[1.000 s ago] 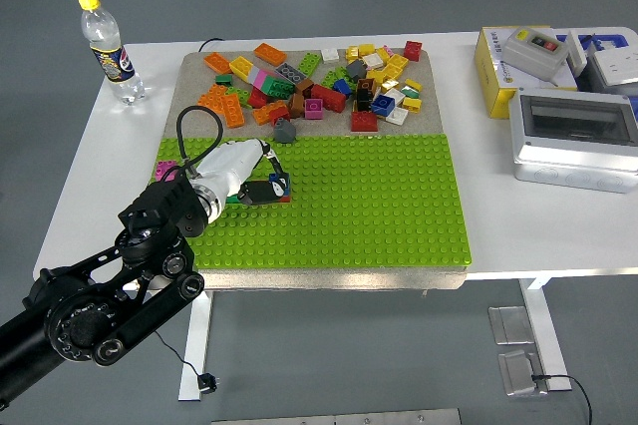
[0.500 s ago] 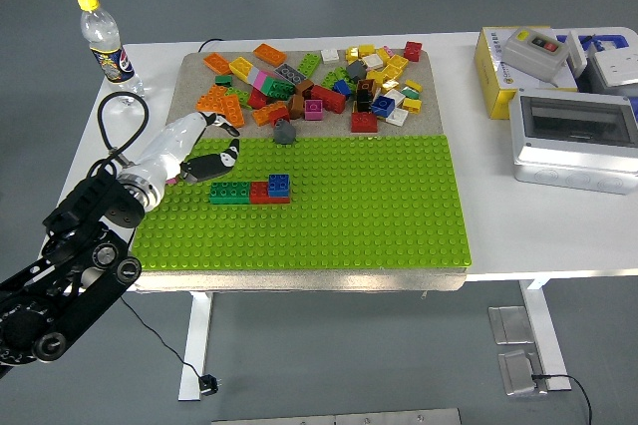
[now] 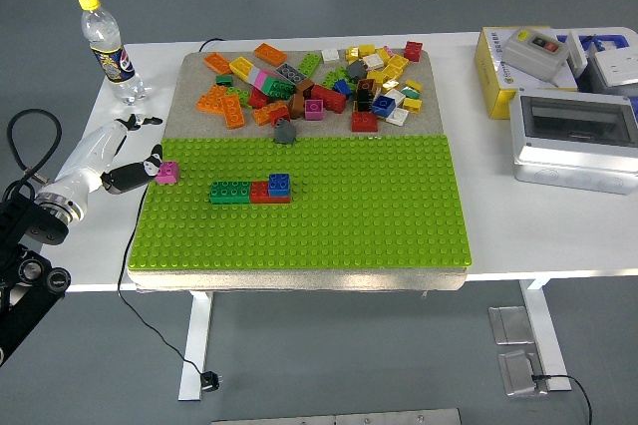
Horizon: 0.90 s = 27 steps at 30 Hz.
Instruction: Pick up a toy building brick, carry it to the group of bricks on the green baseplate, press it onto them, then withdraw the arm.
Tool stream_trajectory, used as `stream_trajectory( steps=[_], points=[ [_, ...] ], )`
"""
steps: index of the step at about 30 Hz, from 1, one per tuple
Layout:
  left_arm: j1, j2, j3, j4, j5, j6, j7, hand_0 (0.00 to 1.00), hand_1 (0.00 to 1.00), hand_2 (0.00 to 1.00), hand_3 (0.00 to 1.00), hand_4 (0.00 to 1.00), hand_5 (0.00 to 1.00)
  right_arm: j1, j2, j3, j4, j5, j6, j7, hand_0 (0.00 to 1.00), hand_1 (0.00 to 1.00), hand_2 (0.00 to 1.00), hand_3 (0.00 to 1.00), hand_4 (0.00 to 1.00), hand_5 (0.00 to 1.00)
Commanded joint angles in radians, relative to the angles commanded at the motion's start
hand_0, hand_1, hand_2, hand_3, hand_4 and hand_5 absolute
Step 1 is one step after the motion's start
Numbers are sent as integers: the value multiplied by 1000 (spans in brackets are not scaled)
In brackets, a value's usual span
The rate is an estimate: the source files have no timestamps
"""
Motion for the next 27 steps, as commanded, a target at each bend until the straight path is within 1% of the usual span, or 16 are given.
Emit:
stream_trajectory(
  steps=[2,3,5,11,14,18,20,21,26,27],
  points=[
    [-7,6,13,10,9,-4,3,966,903,900,837,427,252,0,0,3,0,0,0,0,707,674,748,714,457,852],
    [-10,7,17,13,12,-4,4,969,909,907,838,426,230,0,0,4,0,0,0,0,707,674,748,715,457,852],
    [-14,6,21,16,15,-4,5,969,909,907,838,426,230,-1,0,6,-1,0,0,0,707,674,748,715,457,852],
    [-46,-9,54,28,21,-2,4,968,912,908,838,425,222,0,2,22,-3,1,0,4,707,674,748,717,457,852],
    [-90,-18,101,39,24,-2,4,968,912,908,838,425,222,-1,4,47,-6,4,1,9,707,674,748,717,457,852],
    [-164,-34,176,56,27,-4,5,969,914,908,837,421,216,-7,12,91,-15,20,4,17,706,674,749,717,456,855],
    [-206,-49,217,68,28,-6,4,969,914,908,837,421,216,-11,18,143,-18,-25,4,-7,706,674,749,717,456,855],
    [-224,-55,234,72,28,-6,4,969,916,907,837,420,218,-13,21,177,-19,-53,4,-22,713,725,789,759,460,869],
    [-301,-76,293,89,30,-10,4,969,916,907,837,420,218,-22,27,319,-21,-170,8,-63,713,725,789,759,460,869],
    [-308,-78,299,91,30,-10,4,969,916,910,834,420,217,-23,28,338,-21,-183,9,-65,723,777,810,802,469,889]
  ],
)
